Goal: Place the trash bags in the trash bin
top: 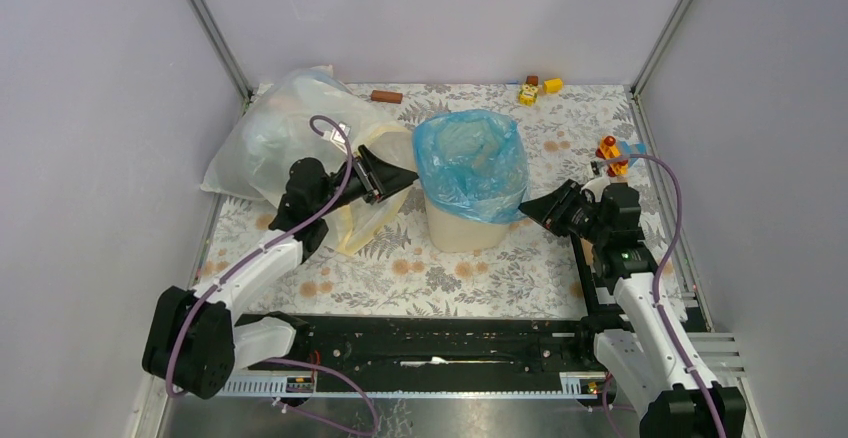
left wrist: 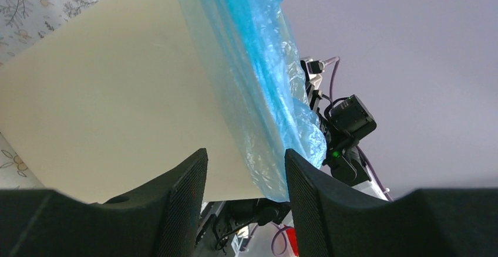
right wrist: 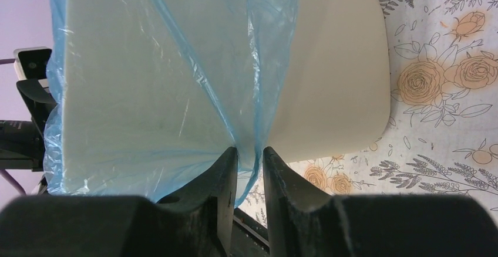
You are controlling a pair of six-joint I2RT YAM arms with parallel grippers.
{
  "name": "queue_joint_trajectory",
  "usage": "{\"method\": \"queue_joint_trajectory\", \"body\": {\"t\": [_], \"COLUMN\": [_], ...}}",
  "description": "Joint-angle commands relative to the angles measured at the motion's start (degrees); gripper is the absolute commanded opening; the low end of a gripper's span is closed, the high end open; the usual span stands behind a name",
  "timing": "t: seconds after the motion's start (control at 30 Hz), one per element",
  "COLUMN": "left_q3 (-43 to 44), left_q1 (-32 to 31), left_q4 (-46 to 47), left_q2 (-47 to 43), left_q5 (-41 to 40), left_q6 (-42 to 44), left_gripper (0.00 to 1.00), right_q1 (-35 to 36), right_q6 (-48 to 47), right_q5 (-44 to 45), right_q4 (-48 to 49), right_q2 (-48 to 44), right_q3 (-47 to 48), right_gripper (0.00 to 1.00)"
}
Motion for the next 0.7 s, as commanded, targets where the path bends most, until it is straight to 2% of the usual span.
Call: {"method": "queue_joint_trajectory", "body": {"t": [0.0, 0.1, 0.5, 0.67], "left_q3": [-1.00, -1.72, -3.18, -4.58], "left_q1": [0.38, 0.39, 0.38, 0.38], "left_q4": [7.19, 8.90, 21.23, 26.62], "left_q2": [2.00, 2.96, 10.45, 10.12], "left_q5": [1.77, 0.74, 3.49, 2.82], "left_q6": [-2.19, -2.75, -7.34, -9.88], "left_gripper": [0.52, 0.46, 0.44, 0.38], "right_q1": [-0.02, 0.01, 0.01, 0.00], "right_q6": [-0.69, -0.71, -1.31, -1.53], "right_q5": [-2.23, -2.36, -2.91, -3.06], "right_q4": [3.55, 3.91, 4.03, 4.08], "right_q2": [0.40, 0.40, 1.29, 1.50], "right_q3": [-0.74, -0.91, -1.22, -1.27], "right_gripper": [0.30, 0.30, 0.29, 0.29]}}
